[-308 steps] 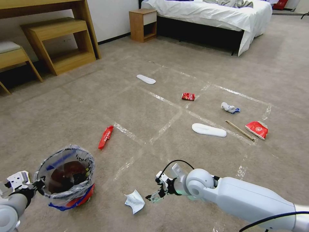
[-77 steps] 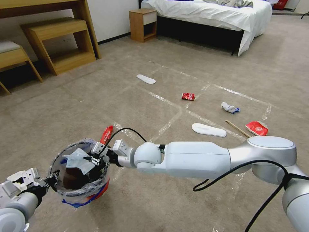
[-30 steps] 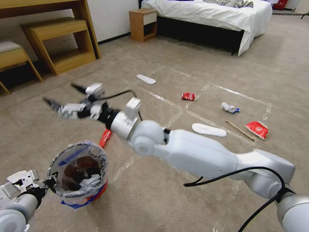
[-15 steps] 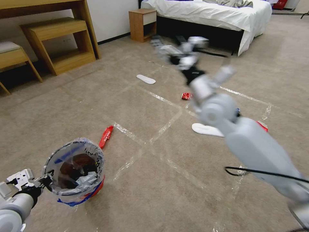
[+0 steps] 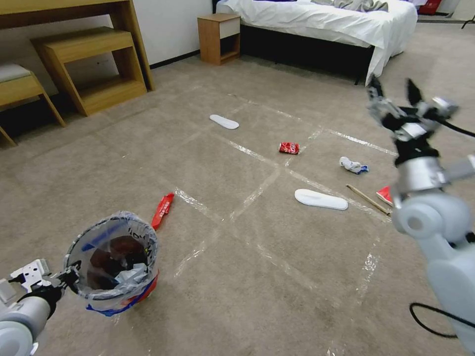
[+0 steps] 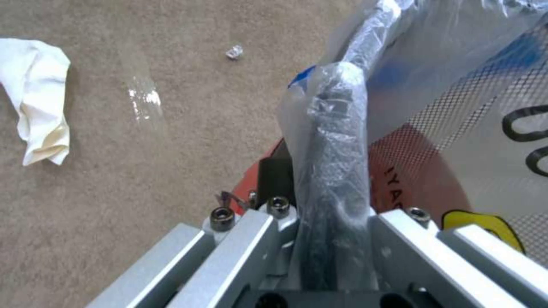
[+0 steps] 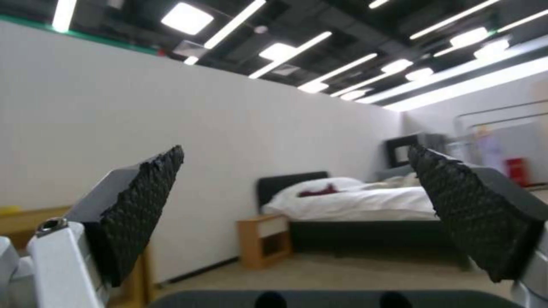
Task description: Pick up the trash bin and place the garbage on the floor into it.
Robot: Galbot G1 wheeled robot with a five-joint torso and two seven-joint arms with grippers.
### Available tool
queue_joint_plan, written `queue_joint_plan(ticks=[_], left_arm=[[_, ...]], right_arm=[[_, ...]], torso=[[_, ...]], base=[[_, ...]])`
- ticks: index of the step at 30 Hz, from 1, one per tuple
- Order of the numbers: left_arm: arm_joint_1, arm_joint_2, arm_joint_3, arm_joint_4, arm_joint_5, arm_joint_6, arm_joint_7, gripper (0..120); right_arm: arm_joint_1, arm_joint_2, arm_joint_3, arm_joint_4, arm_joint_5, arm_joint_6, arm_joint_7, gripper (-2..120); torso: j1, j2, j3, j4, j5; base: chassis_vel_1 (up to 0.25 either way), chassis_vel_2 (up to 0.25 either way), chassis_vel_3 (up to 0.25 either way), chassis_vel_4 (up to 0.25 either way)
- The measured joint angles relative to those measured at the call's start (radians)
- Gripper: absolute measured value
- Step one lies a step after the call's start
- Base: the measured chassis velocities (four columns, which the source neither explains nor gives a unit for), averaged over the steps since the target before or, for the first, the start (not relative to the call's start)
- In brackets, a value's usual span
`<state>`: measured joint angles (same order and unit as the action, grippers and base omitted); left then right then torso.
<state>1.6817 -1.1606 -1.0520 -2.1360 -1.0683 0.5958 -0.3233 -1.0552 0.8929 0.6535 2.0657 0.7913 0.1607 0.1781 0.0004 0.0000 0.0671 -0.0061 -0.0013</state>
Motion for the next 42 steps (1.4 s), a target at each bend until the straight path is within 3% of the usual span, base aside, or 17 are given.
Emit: queue_joint_plan(ticks=[8, 18, 31, 42], left_arm=[[-0.002, -0.004, -0.001, 0.0, 0.026, -0.012, 0.012, 1], [0.009, -0.011, -0.02, -0.021, 0.036, -0.016, 0.019, 1], [0.013, -0.023, -0.032, -0.029, 0.054, -0.024, 0.033, 1], [0.022, -0.025, -0.035, -0.025, 0.058, -0.027, 0.042, 1]], right_arm=[[-0.216, 0.06, 0.084, 0.02, -0.114, 0.046, 0.003, 100], [-0.409, 0.129, 0.001, -0.014, -0.261, 0.128, 0.025, 100], [-0.502, 0.233, -0.089, -0.134, -0.413, 0.213, 0.018, 100], [-0.508, 0.253, -0.09, -0.162, -0.474, 0.237, -0.007, 100]], torso=[[0.0, 0.0, 0.0, -0.0001, 0.0001], [0.0, 0.0, 0.0, 0.0, -0.0001], [0.0, 0.0, 0.0, -0.0001, 0.0], [0.0, 0.0, 0.0, 0.0, -0.0002]], base=[[0.0, 0.0, 0.0, 0.0], [0.0, 0.0, 0.0, 0.0], [0.0, 0.0, 0.0, 0.0], [0.0, 0.0, 0.0, 0.0]])
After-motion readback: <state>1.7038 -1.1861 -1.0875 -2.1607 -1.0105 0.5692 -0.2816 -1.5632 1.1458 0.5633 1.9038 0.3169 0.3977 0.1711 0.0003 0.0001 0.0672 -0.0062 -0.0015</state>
